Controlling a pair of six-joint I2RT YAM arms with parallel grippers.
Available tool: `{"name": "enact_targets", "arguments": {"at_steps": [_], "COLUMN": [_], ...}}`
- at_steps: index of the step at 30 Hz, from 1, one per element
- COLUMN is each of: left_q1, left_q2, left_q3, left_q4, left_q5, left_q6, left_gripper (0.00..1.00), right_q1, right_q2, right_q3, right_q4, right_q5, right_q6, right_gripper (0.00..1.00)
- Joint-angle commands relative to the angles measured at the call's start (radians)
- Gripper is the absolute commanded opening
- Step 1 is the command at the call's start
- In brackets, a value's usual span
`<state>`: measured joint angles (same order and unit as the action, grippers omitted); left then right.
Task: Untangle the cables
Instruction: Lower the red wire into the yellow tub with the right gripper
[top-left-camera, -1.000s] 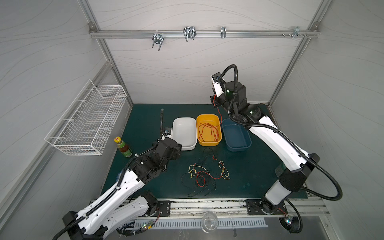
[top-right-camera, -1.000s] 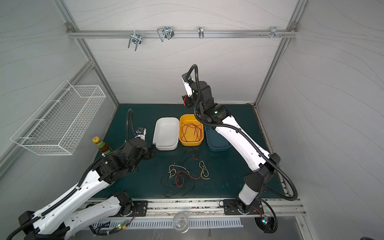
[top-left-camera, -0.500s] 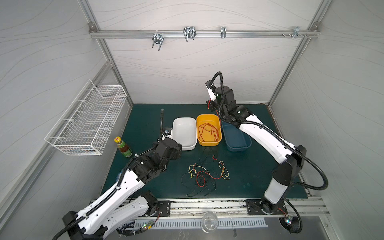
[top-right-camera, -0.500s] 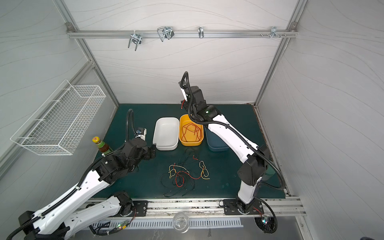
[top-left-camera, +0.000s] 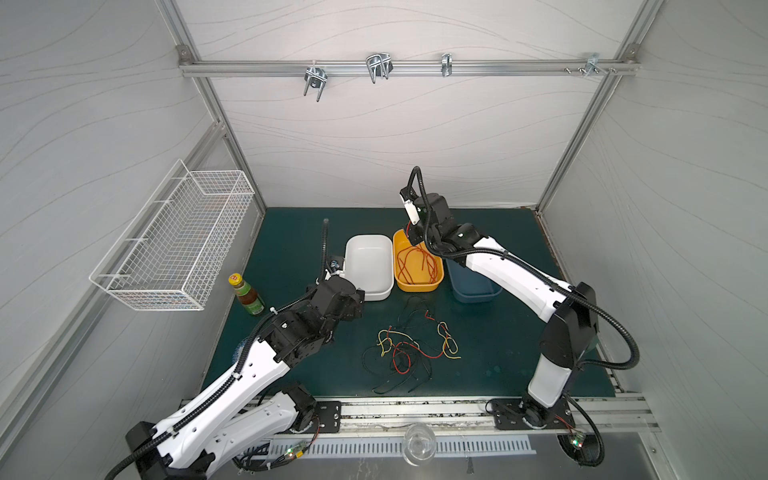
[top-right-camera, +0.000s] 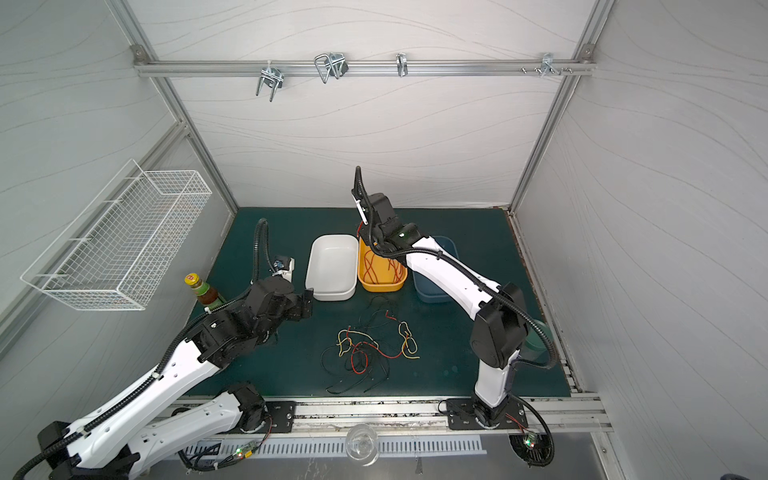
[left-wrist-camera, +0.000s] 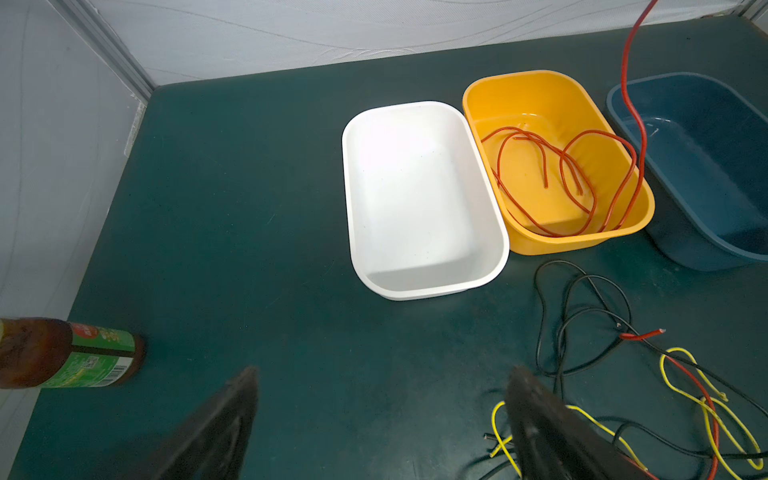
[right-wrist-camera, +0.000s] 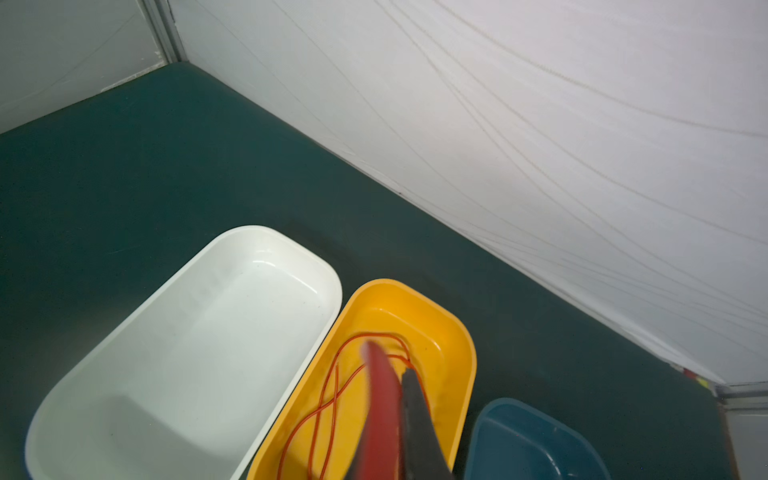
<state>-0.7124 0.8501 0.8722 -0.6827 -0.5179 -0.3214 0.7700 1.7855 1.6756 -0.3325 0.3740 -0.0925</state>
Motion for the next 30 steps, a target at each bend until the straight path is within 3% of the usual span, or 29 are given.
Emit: {"name": "enact_targets", "arguments": {"at_steps": [1, 7, 30], "left_q1": [-0.002, -0.001, -0.001], "left_q2": [0.001, 0.001, 0.003], "left_q3": [0.004, 0.004, 0.003], "left_q4": [0.030, 0.031, 0.036], "left_q5": [0.001, 0.005, 0.017], "left_q6": [-0.001, 0.001, 0.004], "left_gripper": [0.94, 0.94, 0.94], "right_q1": [-0.009, -0.059, -0.127], "right_q2": [0.012, 0.015, 0.136], "right_q3": [-0.023, -0.081, -0.162], "right_q4": [-0.013, -0.021, -0.054], "right_q5": [-0.075, -0.189, -0.432], "right_q6": [0.072, 0.184, 0.377], "right_gripper": [0.00, 0.00, 0.00]}}
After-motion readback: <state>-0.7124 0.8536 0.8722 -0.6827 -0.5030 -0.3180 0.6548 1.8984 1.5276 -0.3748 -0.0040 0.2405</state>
